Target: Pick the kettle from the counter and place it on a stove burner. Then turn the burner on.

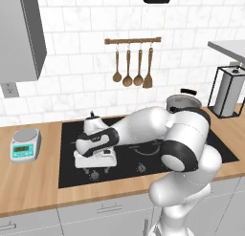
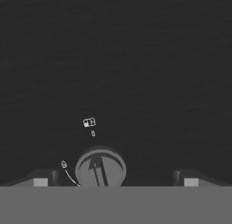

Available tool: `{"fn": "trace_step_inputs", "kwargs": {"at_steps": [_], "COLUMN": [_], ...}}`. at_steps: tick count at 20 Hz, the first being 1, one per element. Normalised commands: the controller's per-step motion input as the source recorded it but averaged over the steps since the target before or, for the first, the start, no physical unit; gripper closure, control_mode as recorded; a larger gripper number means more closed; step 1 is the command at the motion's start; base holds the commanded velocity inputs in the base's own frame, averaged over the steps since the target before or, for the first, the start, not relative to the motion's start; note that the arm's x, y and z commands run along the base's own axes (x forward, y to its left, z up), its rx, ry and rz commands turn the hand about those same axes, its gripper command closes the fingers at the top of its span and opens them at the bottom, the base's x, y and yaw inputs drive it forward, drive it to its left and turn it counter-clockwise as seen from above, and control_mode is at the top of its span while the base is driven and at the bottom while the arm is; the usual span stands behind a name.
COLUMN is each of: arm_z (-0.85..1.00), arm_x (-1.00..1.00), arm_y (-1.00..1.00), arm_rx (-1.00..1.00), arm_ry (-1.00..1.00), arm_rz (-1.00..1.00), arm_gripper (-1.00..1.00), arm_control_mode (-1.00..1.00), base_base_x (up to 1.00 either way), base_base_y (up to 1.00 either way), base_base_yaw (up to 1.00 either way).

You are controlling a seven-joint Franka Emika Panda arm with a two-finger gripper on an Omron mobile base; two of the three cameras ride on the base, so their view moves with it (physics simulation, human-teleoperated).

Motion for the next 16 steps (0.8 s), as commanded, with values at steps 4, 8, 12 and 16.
{"fn": "trace_step_inputs", "kwargs": {"at_steps": [4,8,12,16], "arm_z": [-0.21,0.0,0.0,0.0], "arm_x": [0.0,-0.06,-0.09,-0.01], "arm_y": [0.0,0.0,0.0,0.01], "arm_rx": [-0.03,-0.02,0.0,0.0], "arm_ry": [0.01,0.0,-0.03,-0.02], "arm_rz": [0.0,0.0,0.0,0.0], "arm_gripper": [-1.0,-1.0,-1.0,-1.0], "arm_control_mode": [-1.0,-1.0,-1.0,-1.0], "base_base_x": [0.0,0.0,0.0,0.0], "base_base_y": [0.0,0.0,0.0,0.0], "base_base_yaw": [0.0,0.0,0.0,0.0]}}
